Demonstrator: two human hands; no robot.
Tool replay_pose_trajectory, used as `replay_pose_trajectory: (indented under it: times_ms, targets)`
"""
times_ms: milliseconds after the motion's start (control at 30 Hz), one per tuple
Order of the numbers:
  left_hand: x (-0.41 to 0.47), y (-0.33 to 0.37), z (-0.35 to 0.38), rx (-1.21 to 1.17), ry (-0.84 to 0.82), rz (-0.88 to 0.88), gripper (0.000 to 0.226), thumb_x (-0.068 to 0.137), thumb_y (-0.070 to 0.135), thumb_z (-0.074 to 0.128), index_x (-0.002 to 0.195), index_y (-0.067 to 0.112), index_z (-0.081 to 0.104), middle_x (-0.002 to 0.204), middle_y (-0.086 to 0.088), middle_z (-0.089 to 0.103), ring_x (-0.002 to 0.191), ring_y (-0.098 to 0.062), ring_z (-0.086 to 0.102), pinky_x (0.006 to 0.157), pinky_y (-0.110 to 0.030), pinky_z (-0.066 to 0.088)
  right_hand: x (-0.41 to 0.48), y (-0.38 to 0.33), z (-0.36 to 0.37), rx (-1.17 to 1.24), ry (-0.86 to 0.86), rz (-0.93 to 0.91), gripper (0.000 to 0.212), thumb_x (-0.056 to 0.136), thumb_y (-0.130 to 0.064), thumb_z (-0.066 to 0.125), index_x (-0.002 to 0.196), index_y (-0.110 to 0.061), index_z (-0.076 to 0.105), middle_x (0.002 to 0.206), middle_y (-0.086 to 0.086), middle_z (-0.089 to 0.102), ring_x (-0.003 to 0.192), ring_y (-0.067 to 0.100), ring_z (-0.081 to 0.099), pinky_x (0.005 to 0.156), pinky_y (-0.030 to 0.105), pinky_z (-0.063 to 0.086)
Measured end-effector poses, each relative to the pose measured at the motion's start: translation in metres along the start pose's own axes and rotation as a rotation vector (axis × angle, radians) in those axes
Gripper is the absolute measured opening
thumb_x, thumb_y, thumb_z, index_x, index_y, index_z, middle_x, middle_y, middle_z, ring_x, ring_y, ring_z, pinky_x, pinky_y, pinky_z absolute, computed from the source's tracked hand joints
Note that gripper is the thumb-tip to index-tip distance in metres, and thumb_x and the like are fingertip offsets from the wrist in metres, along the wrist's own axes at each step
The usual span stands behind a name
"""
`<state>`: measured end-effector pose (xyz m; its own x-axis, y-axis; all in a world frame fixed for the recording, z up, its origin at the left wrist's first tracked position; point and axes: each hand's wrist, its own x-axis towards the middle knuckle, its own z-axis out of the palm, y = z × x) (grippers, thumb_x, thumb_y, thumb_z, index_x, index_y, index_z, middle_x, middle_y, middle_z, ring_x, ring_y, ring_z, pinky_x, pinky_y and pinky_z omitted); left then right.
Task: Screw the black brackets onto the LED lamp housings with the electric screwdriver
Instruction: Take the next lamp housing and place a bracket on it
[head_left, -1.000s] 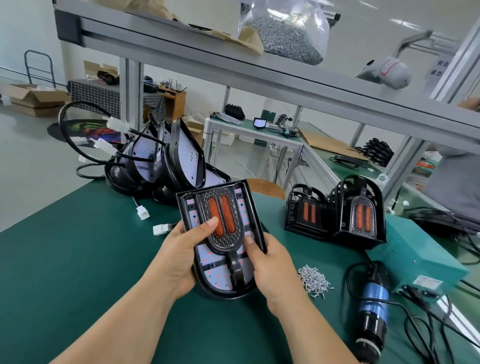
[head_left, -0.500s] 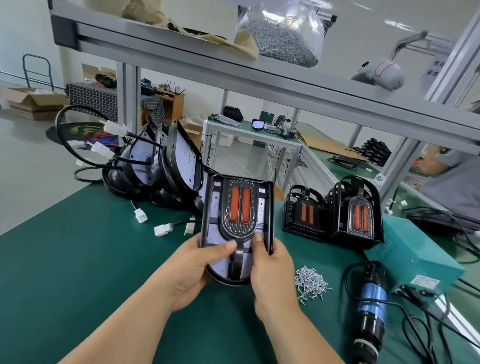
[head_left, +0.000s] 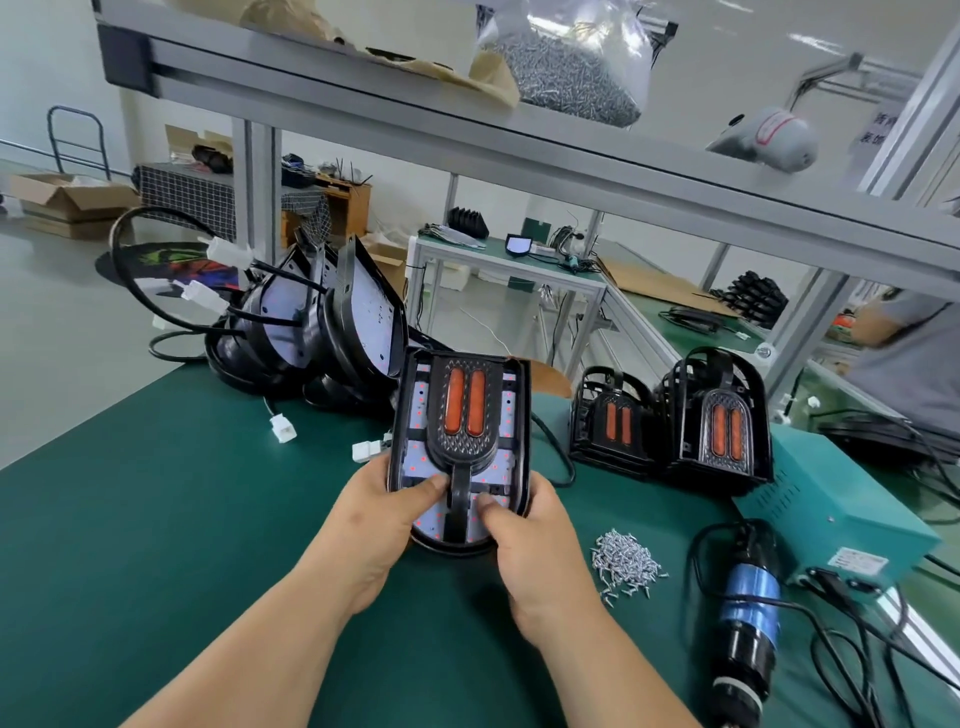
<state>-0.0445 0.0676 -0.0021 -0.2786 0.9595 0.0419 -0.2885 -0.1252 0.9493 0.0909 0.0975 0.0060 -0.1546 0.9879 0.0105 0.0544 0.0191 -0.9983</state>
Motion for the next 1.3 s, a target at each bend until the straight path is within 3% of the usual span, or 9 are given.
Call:
replay_pose_trajectory:
  times_ms: [367, 500, 567, 600, 700, 933, 1067, 1200, 1300]
  targets:
    - [0.006, -0.002, 0.004, 0.038, 0.056, 0.079, 0.021, 0.09, 0.0, 0.065, 0.105, 0.014, 0.071, 0.102, -0.009, 0.077, 0.097, -0.03, 0.073, 0.095, -0.048, 0.053, -0.002, -0.002, 0.0, 0.048, 0.072, -0.072, 0.018, 0.089, -0.003, 0.065, 0.1, -0.018, 0.068, 0.094, 0.0, 0.076, 0.097, 0.028, 0.07, 0.094, 0.046, 0.054]
    - [0.004, -0.004, 0.005, 0.013, 0.077, 0.079, 0.025, 0.09, 0.002, 0.066, 0.096, 0.025, 0.075, 0.102, -0.007, 0.077, 0.097, -0.027, 0.073, 0.092, -0.043, 0.053, -0.005, -0.006, 0.0, 0.273, -0.06, 0.032, 0.021, 0.094, -0.012, 0.063, 0.115, -0.011, 0.066, 0.107, 0.007, 0.075, 0.103, 0.027, 0.071, 0.09, 0.043, 0.057]
    - [0.004, -0.004, 0.004, 0.014, 0.066, 0.072, 0.024, 0.091, 0.003, 0.066, 0.1, 0.024, 0.074, 0.104, -0.006, 0.077, 0.099, -0.027, 0.073, 0.092, -0.042, 0.052, -0.007, -0.009, 0.001, 0.376, -0.157, 0.083, 0.033, 0.093, -0.026, 0.065, 0.123, -0.011, 0.062, 0.113, 0.008, 0.074, 0.104, 0.025, 0.071, 0.084, 0.038, 0.058]
    - [0.004, -0.005, 0.003, 0.015, 0.057, 0.067, 0.023, 0.092, 0.004, 0.066, 0.102, 0.023, 0.074, 0.105, -0.006, 0.077, 0.1, -0.027, 0.073, 0.091, -0.041, 0.052, -0.008, -0.008, 0.002, 0.362, -0.175, 0.074, 0.042, 0.089, -0.031, 0.068, 0.125, -0.011, 0.059, 0.116, 0.008, 0.073, 0.108, 0.026, 0.07, 0.091, 0.043, 0.056]
    - [0.003, -0.005, 0.001, 0.022, 0.045, 0.056, 0.02, 0.092, 0.007, 0.066, 0.104, 0.022, 0.073, 0.106, -0.005, 0.076, 0.101, -0.025, 0.072, 0.09, -0.04, 0.052, -0.009, -0.003, 0.003, 0.31, -0.155, 0.011, 0.053, 0.079, -0.016, 0.079, 0.126, -0.008, 0.054, 0.118, 0.01, 0.072, 0.113, 0.032, 0.067, 0.105, 0.055, 0.046]
    - [-0.003, 0.0, 0.007, 0.046, 0.029, 0.067, 0.018, 0.094, 0.01, 0.064, 0.11, 0.016, 0.07, 0.106, -0.004, 0.076, 0.103, -0.023, 0.071, 0.093, -0.04, 0.053, -0.005, -0.001, 0.001, 0.295, -0.099, -0.075, 0.053, 0.075, -0.006, 0.081, 0.121, -0.008, 0.054, 0.112, 0.008, 0.074, 0.107, 0.028, 0.07, 0.102, 0.05, 0.05]
    - [-0.006, 0.01, 0.007, -0.162, -0.015, -0.024, 0.026, 0.092, 0.011, 0.055, 0.111, 0.012, 0.073, 0.11, -0.011, 0.075, 0.097, -0.025, 0.072, 0.081, -0.037, 0.057, -0.003, -0.009, -0.007, 0.346, -0.203, -0.055, 0.066, 0.07, -0.006, 0.084, 0.129, -0.002, 0.053, 0.12, 0.016, 0.07, 0.117, 0.037, 0.063, 0.107, 0.055, 0.044]
    - [-0.006, 0.019, 0.005, -0.32, -0.037, -0.157, 0.06, 0.079, 0.043, 0.061, 0.13, 0.012, 0.062, 0.121, -0.013, 0.07, 0.112, -0.032, 0.067, 0.097, -0.046, 0.052, -0.004, -0.008, -0.011, 0.304, -0.273, -0.008, 0.062, 0.072, -0.003, 0.079, 0.129, -0.002, 0.053, 0.119, 0.015, 0.071, 0.117, 0.035, 0.064, 0.107, 0.052, 0.045]
    - [-0.004, 0.02, 0.0, -0.403, 0.038, -0.164, 0.068, 0.074, 0.039, 0.071, 0.135, 0.011, 0.054, 0.124, -0.019, 0.068, 0.112, -0.038, 0.066, 0.093, -0.052, 0.054, -0.008, -0.006, -0.008, 0.196, -0.328, 0.014, 0.061, 0.068, -0.002, 0.083, 0.122, -0.006, 0.055, 0.113, 0.008, 0.074, 0.108, 0.026, 0.069, 0.1, 0.041, 0.052]
